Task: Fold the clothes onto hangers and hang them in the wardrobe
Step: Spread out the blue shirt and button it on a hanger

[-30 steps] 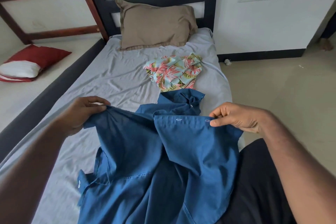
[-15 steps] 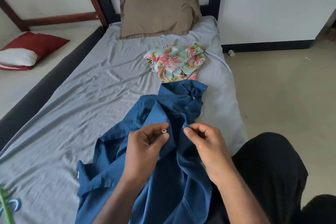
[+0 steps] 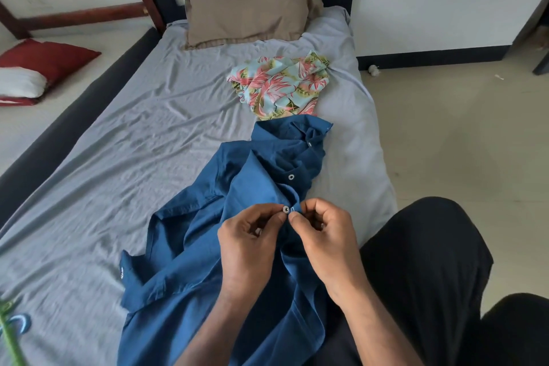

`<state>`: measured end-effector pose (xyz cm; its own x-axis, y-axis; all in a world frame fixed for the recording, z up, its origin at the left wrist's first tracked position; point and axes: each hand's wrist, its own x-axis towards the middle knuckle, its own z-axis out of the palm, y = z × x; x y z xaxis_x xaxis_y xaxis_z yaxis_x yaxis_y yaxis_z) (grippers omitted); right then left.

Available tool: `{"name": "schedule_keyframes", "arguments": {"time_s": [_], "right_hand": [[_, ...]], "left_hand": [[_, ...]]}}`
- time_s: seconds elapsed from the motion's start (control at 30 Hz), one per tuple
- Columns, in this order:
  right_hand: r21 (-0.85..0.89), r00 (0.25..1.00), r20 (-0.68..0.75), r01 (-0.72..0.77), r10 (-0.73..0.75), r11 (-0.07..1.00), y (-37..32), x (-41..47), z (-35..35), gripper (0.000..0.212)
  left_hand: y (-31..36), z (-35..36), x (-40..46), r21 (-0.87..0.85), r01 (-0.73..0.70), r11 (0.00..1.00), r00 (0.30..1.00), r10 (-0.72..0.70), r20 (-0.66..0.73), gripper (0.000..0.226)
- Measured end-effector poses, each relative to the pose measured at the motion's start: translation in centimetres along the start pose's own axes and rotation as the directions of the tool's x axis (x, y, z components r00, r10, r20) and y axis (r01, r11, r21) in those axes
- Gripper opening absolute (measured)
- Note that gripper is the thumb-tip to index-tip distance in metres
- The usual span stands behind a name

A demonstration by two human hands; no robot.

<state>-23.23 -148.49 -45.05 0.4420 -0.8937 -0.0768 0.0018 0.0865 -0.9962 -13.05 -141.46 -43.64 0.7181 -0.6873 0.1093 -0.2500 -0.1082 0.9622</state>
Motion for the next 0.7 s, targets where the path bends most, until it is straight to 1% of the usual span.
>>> {"name": "schedule_keyframes", "arguments": {"time_s": [0.13,0.2,0.27,0.4,0.63,0.7], "right_hand": [[-0.015,1.0,-0.014,-0.006,0.005,1.0,0.32,-0.02,-0.11,0.008],[-0.021,1.0,-0.004,-0.004,0.004,1.0,0.41,-0.01,-0.17,0.007],[-0.018,1.0,0.014,-0.001,0.001,1.0,0.48,0.02,-0.25,0.007],[0.016,0.999,0.033,0.006,-0.007,1.0,0.49,-0.02,-0.4,0.006],[-0.019,0.998,-0.001,0.066,-0.066,0.998,0.71,-0.06,-0.29,0.005],[-0.026,0.997,0.016,0.079,-0.079,0.997,0.66,-0.1,-0.46,0.009]], "left_hand": [[-0.08,0.27,-0.33,-0.062,-0.001,0.998,1.0,0.001,-0.006,0.014],[-0.17,0.31,-0.44,-0.063,-0.006,0.998,1.0,0.007,0.01,0.013],[-0.3,0.39,-0.46,-0.025,-0.013,1.0,1.0,0.014,0.02,0.014],[-0.61,0.43,-0.14,0.086,-0.048,0.995,0.999,0.049,-0.008,0.02],[-0.66,0.48,-0.08,0.219,-0.138,0.966,0.987,0.152,-0.052,0.017],[-0.64,0.56,-0.11,0.251,-0.152,0.956,0.984,0.17,-0.052,0.017]]}}
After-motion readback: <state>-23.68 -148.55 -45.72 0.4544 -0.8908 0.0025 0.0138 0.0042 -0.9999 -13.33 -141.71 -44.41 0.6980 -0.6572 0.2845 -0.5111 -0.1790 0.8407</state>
